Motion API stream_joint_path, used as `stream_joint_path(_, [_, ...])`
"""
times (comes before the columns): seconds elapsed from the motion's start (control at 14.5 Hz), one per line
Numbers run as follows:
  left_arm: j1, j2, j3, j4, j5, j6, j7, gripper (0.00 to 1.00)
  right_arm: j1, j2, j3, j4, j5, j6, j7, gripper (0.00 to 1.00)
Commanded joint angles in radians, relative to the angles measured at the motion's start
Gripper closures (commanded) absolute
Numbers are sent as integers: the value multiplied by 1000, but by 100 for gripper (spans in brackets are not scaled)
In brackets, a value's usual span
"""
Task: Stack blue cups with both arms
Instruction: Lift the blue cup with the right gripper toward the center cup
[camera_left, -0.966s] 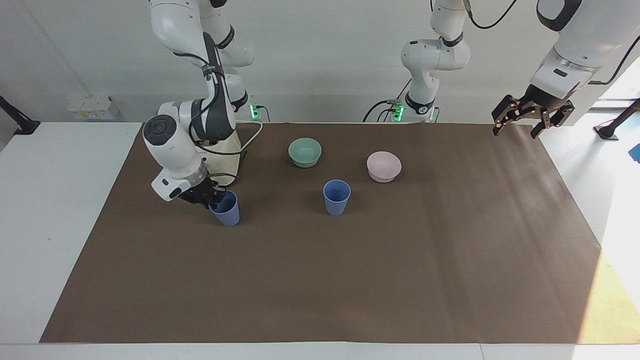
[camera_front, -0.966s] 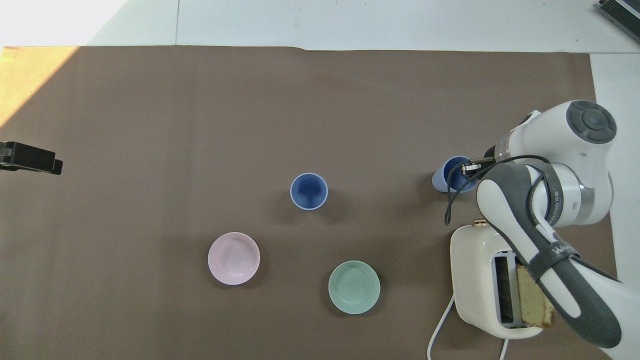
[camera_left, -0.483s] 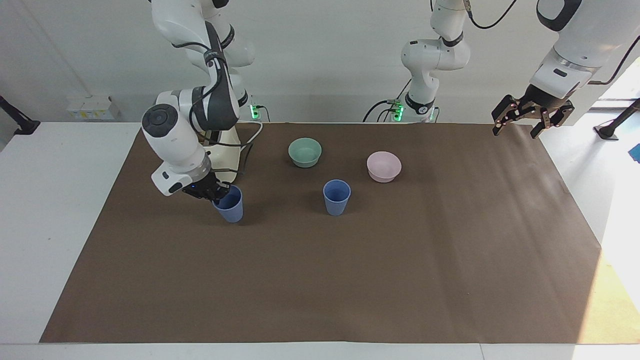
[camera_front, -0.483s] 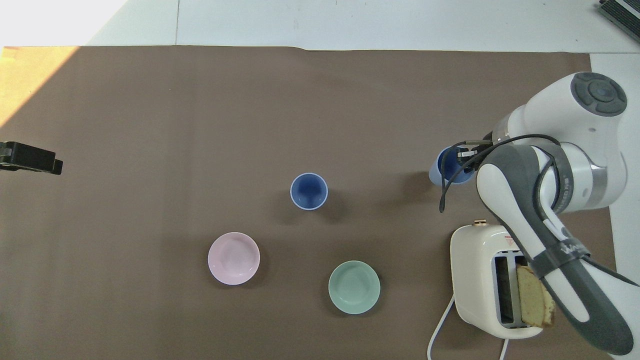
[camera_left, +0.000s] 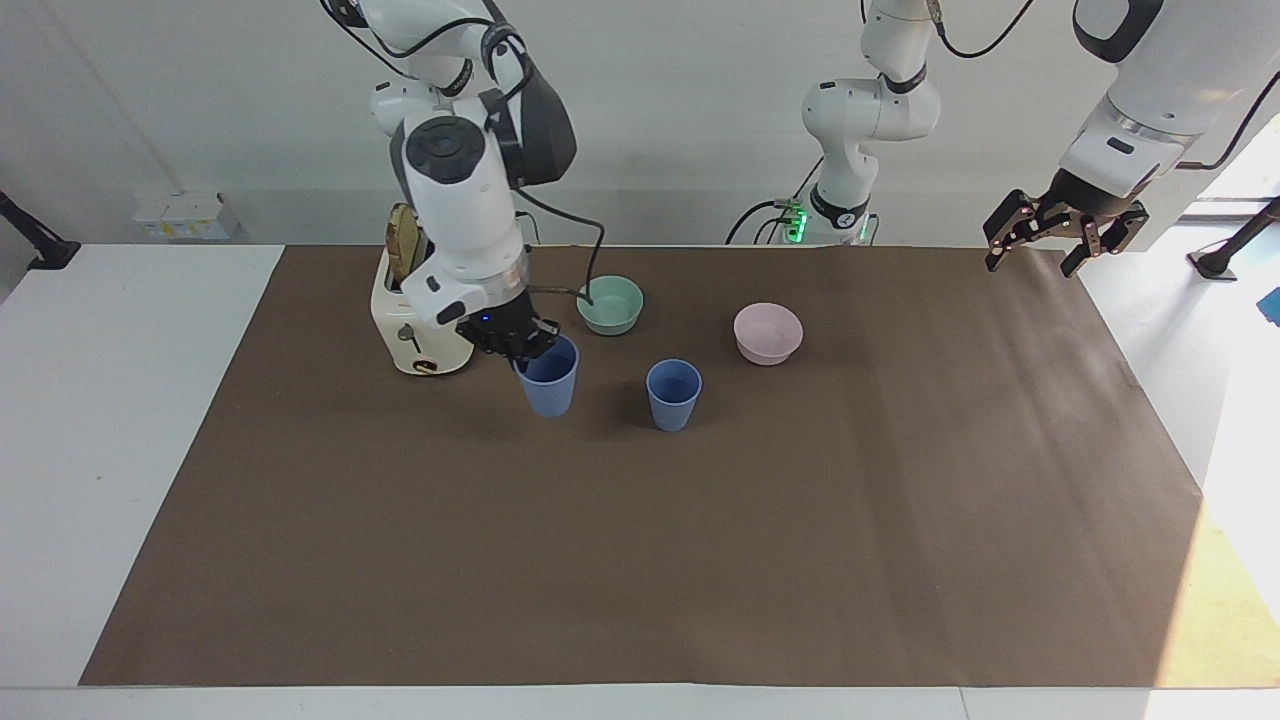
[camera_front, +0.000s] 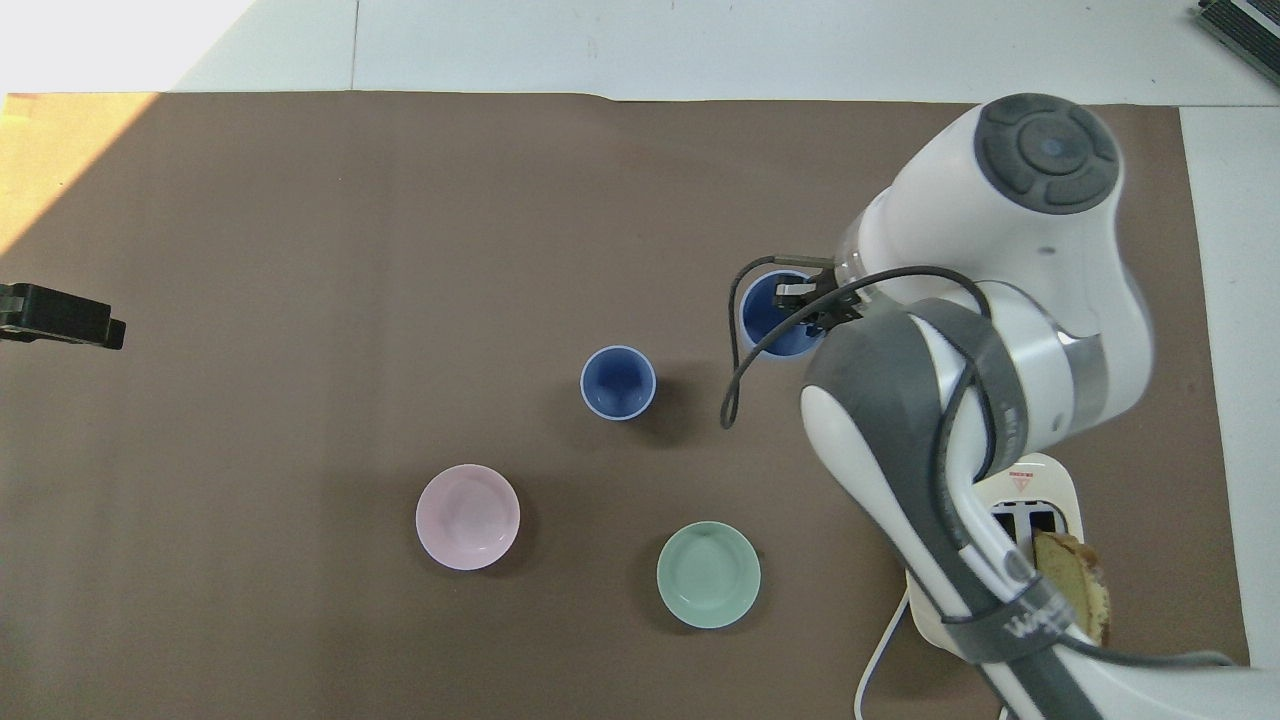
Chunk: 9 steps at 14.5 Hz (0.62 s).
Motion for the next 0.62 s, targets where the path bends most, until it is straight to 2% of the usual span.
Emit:
stream_joint_path(0.0, [15,-11,-13,-6,15,-4,5,0,78,54,-4,103,42,-10,108,100])
stream_joint_path(0.21, [15,-11,-13,-6,15,-4,5,0,143,55,-4,119,71,-4,129,100])
stream_joint_path(0.55, [15,-11,-13,-6,15,-4,5,0,166,57,-4,75,109,64,130,100])
